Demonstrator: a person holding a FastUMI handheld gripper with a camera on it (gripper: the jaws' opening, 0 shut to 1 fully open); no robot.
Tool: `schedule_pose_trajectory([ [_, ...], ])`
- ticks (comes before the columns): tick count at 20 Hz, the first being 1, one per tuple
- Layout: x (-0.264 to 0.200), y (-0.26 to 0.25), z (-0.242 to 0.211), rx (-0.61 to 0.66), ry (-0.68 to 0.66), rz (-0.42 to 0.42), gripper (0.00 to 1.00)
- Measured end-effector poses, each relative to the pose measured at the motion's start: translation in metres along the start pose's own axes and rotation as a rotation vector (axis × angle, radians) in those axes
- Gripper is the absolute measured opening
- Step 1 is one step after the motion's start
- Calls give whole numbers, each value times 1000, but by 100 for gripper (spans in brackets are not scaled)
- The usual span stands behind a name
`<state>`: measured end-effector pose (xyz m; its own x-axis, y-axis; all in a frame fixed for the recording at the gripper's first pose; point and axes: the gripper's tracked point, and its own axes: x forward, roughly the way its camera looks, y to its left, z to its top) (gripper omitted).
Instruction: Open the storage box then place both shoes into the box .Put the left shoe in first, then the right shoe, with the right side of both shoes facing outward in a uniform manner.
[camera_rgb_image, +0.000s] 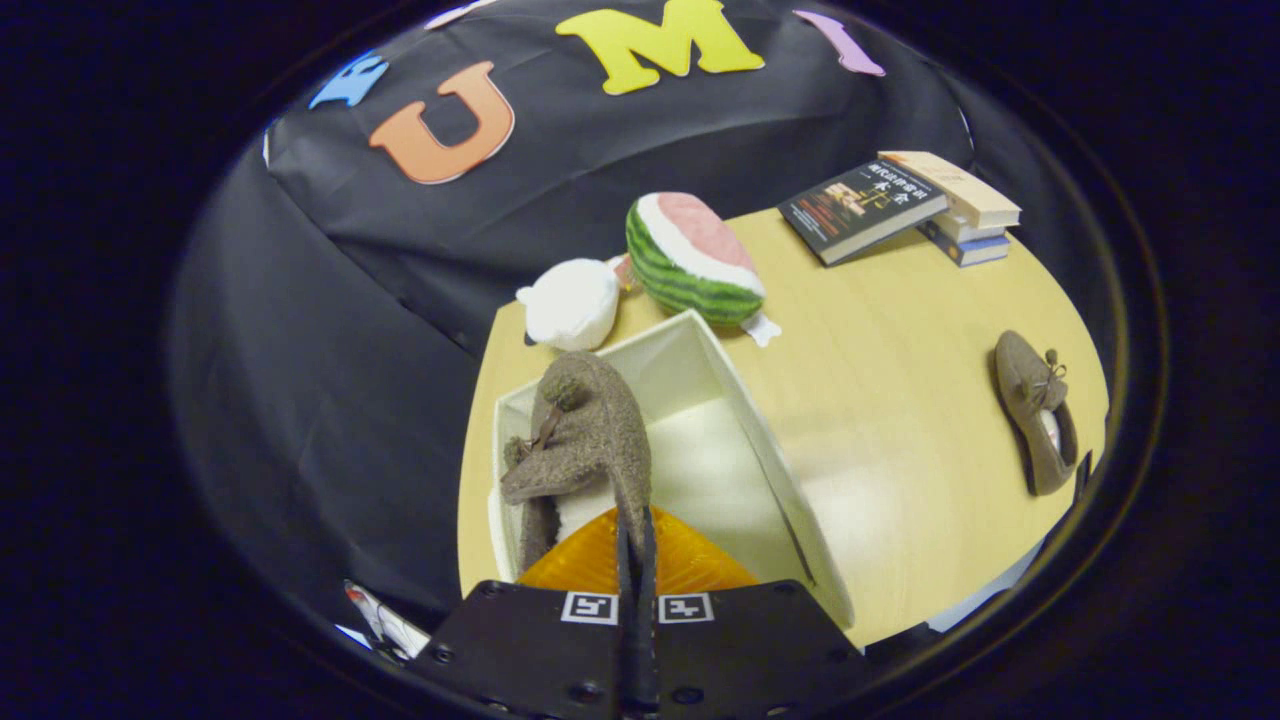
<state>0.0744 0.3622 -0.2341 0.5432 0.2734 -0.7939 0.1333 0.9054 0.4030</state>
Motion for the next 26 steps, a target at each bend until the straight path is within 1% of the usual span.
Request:
schedule_pose_trajectory([
  [5,51,-12,-26,-97,101,-125,0],
  [7,65,-13,-35,-119,132,-157,0],
  [9,74,-11,-41,-130,149,-167,0],
  [12,84,-3,-53,-85,180,-143,0],
  [14,85,-5,-54,-77,197,-155,0],
  [15,88,-2,-55,-71,202,-136,1],
  [18,88,-2,-49,-68,192,-103,23],
  [19,84,-2,-46,-75,188,-99,23],
  [20,80,-4,-44,-78,179,-93,32],
  [21,76,-3,-42,-79,164,-79,37],
  [23,61,-2,-30,-89,115,-48,56],
  [25,40,0,-9,-121,38,-20,74],
  [26,26,1,0,-149,7,1,79],
])
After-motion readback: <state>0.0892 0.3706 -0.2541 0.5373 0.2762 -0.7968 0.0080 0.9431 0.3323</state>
